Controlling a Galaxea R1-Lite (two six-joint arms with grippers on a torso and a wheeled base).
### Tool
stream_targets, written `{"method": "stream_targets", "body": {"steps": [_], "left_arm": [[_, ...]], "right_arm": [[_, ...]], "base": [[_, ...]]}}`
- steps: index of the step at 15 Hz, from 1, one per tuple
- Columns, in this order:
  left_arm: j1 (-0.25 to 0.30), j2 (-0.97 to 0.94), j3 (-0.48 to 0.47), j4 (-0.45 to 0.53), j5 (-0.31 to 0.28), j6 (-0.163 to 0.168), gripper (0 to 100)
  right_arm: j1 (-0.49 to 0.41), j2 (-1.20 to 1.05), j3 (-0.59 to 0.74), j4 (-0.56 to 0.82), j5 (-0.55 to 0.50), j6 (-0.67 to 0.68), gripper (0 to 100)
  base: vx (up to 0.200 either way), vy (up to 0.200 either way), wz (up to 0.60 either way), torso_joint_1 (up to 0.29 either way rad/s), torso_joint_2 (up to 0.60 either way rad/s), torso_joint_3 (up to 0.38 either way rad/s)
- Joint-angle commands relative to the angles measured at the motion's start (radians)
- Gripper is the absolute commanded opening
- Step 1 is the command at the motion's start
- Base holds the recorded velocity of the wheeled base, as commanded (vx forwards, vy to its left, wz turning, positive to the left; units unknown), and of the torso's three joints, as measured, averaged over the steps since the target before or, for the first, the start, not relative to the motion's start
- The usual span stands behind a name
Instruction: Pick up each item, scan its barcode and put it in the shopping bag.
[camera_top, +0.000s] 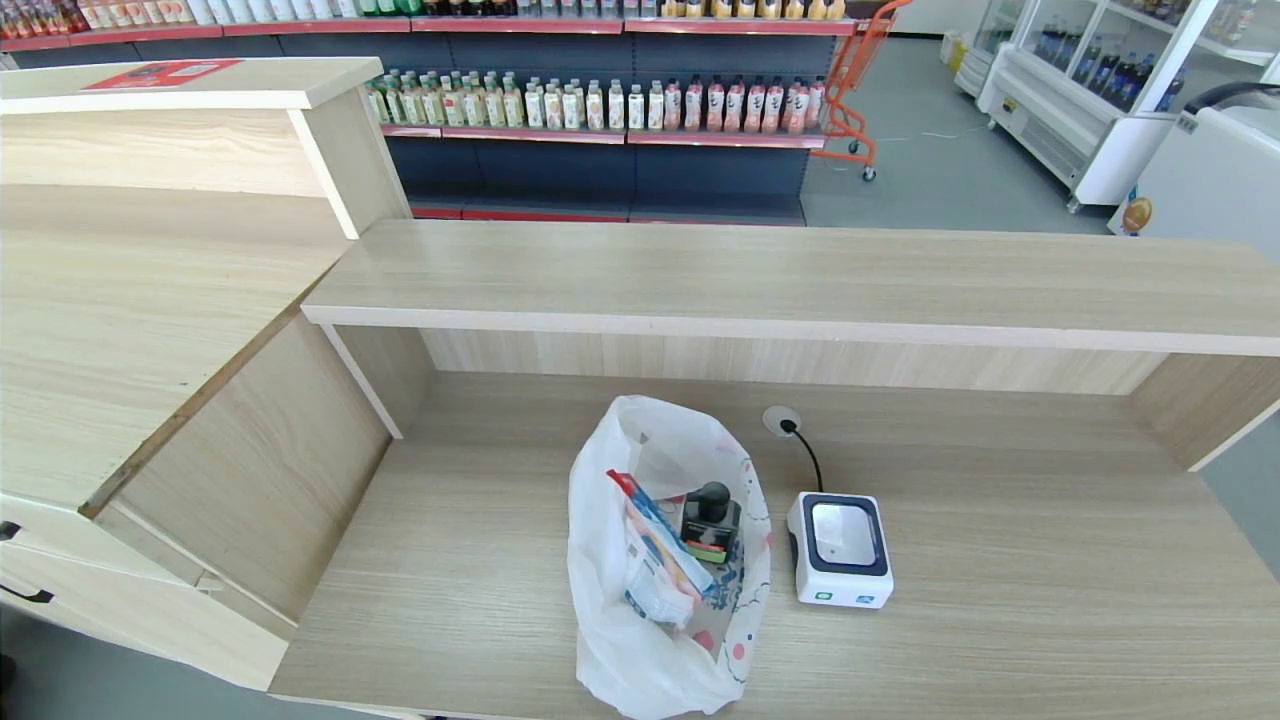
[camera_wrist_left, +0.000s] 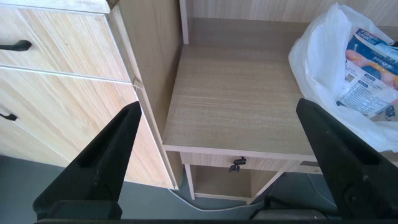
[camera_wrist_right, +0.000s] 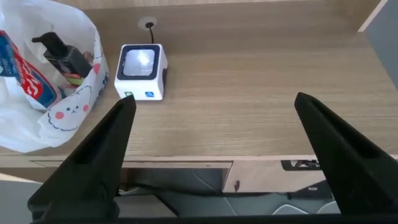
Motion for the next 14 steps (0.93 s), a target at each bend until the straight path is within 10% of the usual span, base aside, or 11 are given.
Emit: {"method": "stream_targets", "body": {"steps": [1, 2, 14], "left_arm": [[-0.002, 0.002, 0.0, 0.0, 0.002, 0.0, 100], [0.0, 0.002, 0.0, 0.0, 0.0, 0.0, 100], [0.0, 0.002, 0.0, 0.0, 0.0, 0.007, 100]], "right_arm": [[-0.001, -0.007, 0.0, 0.009, -0.002, 0.003, 100], [-0.001, -0.006, 0.0, 0.009, -0.002, 0.003, 0], [-0.001, -0.006, -0.002, 0.013, -0.002, 0.003, 0]], "base": [[0.0, 0.0, 0.0, 0.0, 0.0, 0.0], [0.0, 0.0, 0.0, 0.0, 0.0, 0.0], [0.0, -0.05, 0.0, 0.001, 0.0, 0.001]]}}
